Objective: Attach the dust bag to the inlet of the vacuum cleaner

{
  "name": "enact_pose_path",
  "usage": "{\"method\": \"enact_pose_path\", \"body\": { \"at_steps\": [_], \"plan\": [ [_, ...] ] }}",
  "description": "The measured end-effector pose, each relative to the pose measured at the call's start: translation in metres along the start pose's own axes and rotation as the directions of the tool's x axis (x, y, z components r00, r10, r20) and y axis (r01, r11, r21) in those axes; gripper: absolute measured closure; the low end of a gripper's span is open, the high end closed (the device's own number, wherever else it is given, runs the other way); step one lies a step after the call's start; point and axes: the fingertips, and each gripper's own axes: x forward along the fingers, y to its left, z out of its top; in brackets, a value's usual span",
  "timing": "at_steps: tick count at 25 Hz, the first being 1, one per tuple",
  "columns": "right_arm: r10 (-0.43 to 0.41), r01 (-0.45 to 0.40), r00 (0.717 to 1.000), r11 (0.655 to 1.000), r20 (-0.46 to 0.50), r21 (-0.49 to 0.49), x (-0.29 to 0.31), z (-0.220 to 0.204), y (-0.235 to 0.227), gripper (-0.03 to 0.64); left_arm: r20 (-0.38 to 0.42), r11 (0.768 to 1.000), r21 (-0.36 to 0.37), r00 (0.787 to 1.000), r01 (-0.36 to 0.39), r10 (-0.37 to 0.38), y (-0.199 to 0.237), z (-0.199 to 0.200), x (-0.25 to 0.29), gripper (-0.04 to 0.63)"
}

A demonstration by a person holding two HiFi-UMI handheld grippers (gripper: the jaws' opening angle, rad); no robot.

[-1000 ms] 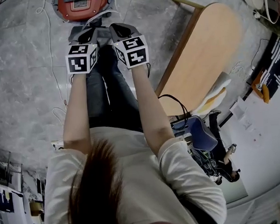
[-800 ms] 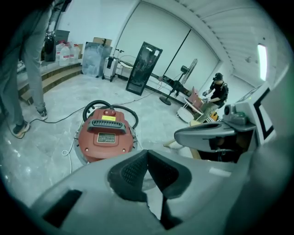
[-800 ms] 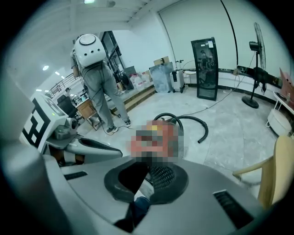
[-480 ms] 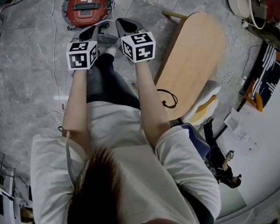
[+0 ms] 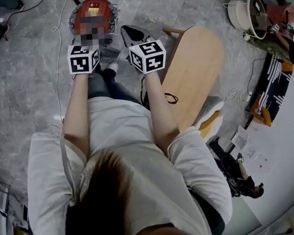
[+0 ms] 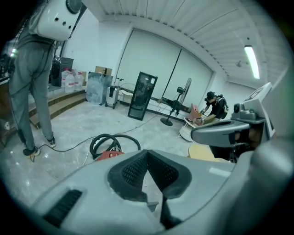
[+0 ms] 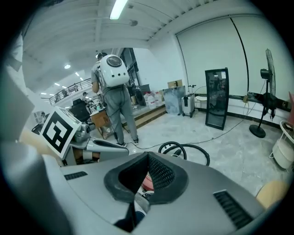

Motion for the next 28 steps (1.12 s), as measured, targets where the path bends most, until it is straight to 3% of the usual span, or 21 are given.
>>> {"method": "enact_pose_path", "body": {
  "at_steps": [7, 11, 16, 28],
  "plan": [
    [0.01, -0.01, 0.998, 1.0, 0.059, -0.002, -0.03, 0.034, 0.009, 0.615, 0.107, 0.998, 0.066, 0.994, -0.021, 0.014, -0.015, 0.05, -0.033, 0.578],
    [0.002, 0.002, 0.995, 0.999, 0.096, -0.041, -0.05, 0.052, 0.012, 0.615, 0.161, 0.995, 0.098, 0.987, -0.016, 0.0, -0.029, 0.075, -0.047, 0.578],
    [0.004, -0.001, 0.984, 1.0, 0.178, -0.018, -0.081, 0.077, 0.016, 0.615, 0.215, 0.991, 0.134, 0.976, -0.008, -0.022, -0.048, 0.104, -0.068, 0.578],
    [-0.068, 0.082, 0.959, 0.996, 0.275, -0.042, -0.156, 0.119, 0.009, 0.615, 0.308, 0.973, 0.228, 0.948, 0.013, -0.085, -0.095, 0.162, -0.12, 0.578]
  ]
}}
